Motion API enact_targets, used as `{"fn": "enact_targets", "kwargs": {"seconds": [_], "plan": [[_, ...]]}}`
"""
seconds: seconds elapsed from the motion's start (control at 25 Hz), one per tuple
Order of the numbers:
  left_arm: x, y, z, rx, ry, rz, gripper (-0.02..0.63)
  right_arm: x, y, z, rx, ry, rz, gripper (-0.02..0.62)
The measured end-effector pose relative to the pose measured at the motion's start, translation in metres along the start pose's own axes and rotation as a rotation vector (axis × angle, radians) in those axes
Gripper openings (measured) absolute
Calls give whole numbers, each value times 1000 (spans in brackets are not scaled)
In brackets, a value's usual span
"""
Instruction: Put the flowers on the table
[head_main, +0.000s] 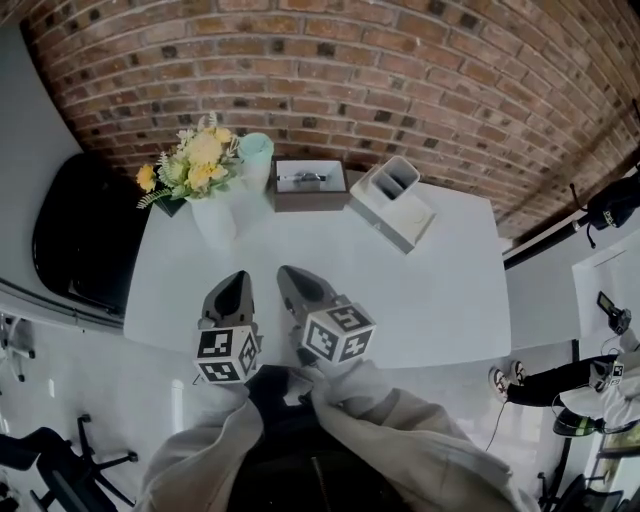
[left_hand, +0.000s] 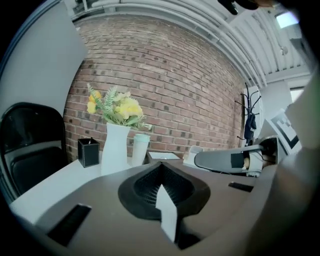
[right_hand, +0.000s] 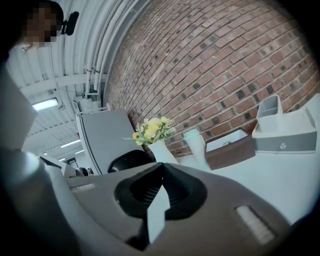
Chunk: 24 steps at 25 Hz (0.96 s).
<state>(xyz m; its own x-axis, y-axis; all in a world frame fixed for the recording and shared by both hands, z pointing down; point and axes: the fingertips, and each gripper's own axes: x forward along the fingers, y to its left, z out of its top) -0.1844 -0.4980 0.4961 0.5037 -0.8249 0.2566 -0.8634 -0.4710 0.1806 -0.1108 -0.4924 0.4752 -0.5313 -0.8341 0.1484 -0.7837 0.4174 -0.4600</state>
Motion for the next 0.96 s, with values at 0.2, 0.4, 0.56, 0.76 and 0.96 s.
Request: {"fn": "enact_targets", "kwargs": {"seconds": [0.2,0.4,0.56,0.76,0.96], "plan": [[-9,-18,-8,-21,6,1,2,-21,-3,2,-22,4,6,-2],[-18,-35,-10,-24,4,9,2,-39,4,-2,-12,29,49,-2],[-25,-41,-13,-45,-1,25,2,-48,5,-4,-11,33,69,-2],[-32,-49,-20,-62,-3,45,2,-61,8,-7,-21,44,91,-2],[-44,-61,-32,-95,4,60,2,-80,11,-14,-35,61,98,-2]]}}
